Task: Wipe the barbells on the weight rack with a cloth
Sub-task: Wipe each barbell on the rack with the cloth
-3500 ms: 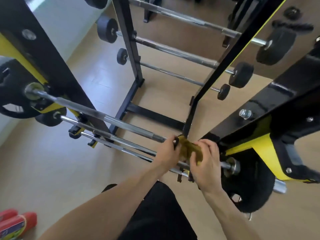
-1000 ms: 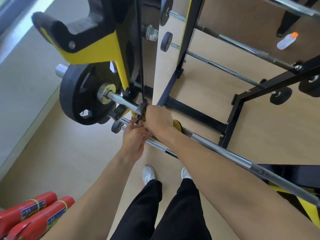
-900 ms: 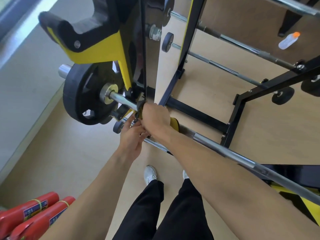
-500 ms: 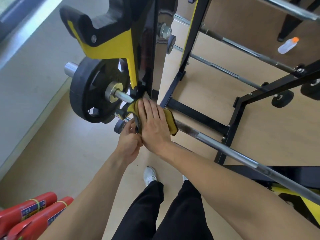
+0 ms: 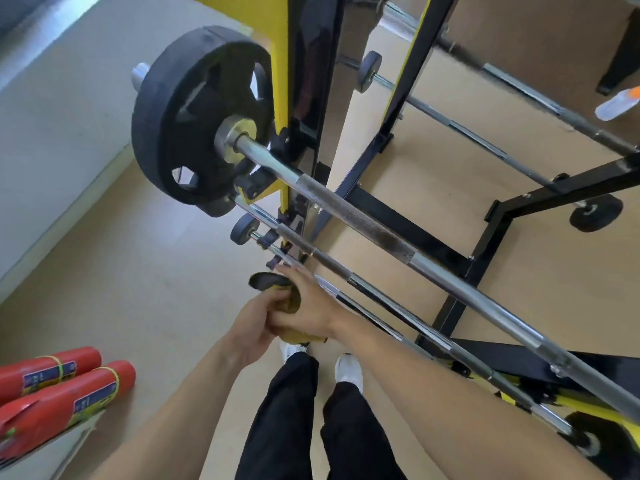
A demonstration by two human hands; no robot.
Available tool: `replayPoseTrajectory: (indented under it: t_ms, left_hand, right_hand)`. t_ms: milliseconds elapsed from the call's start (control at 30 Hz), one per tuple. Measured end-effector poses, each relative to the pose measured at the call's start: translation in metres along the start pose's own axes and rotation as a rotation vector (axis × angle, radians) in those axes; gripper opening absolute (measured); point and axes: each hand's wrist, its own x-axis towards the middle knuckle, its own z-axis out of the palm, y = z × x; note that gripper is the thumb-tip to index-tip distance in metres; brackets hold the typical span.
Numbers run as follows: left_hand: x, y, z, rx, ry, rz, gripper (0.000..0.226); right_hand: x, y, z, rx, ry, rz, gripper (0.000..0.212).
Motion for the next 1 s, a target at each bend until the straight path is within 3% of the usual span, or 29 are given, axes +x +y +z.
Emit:
replayPoseTrajectory:
  t_ms: [67,133,233,333,433,533,567,667,733,867,1000]
  left_hand:
    - [0.007,-0.01,0.002,0.079,0.041,0.001,0.017]
    - [0.017,-0.014,0.0,0.149,0.039,0.011,0.021]
    - [0.045,-0.016,-0.003,0.221,0.078,0.03,0.039]
    - [0.079,-0.013,-0.009,0.233,0.279,0.116,0.051]
    - [0.111,-0.01,-0.018,0.275,0.434,0.244,0.037]
    - [0.135,-0.005,-0.026,0.216,0.439,0.37,0.024]
    - [0.143,-0.003,-0.028,0.197,0.422,0.383,0.026]
    - [0.168,-0.001,-0.033,0.264,0.417,0.315,0.033]
    - [0.177,-0.005,-0.035,0.31,0.415,0.265,0.035]
    - [0.193,-0.015,-0.04,0.282,0.421,0.34,0.027]
    - [0.205,-0.023,-0.034,0.205,0.527,0.289,0.035]
  right_hand:
    - [0.0,0.015,-0.021,0.177,-0.105,0.094,0.071]
    - [0.004,0.03,-0.039,0.351,-0.116,0.173,0.05]
    - [0.018,0.046,-0.053,0.348,0.185,0.117,0.021]
    - [0.04,0.048,-0.064,0.226,0.472,0.034,0.012]
    - [0.063,0.046,-0.067,0.077,0.678,-0.174,0.018]
    - [0.091,0.056,-0.046,-0.379,0.937,-0.437,0.013]
    - [0.102,0.061,-0.038,-0.512,0.94,-0.456,0.017]
    - [0.128,0.075,-0.012,-0.664,0.502,-0.313,0.048]
    - [0.143,0.084,-0.001,-0.776,0.358,-0.216,0.061]
    - [0.168,0.083,-0.001,-0.58,0.461,-0.09,0.065]
    - [0.182,0.083,-0.001,-0.693,0.534,0.026,0.05]
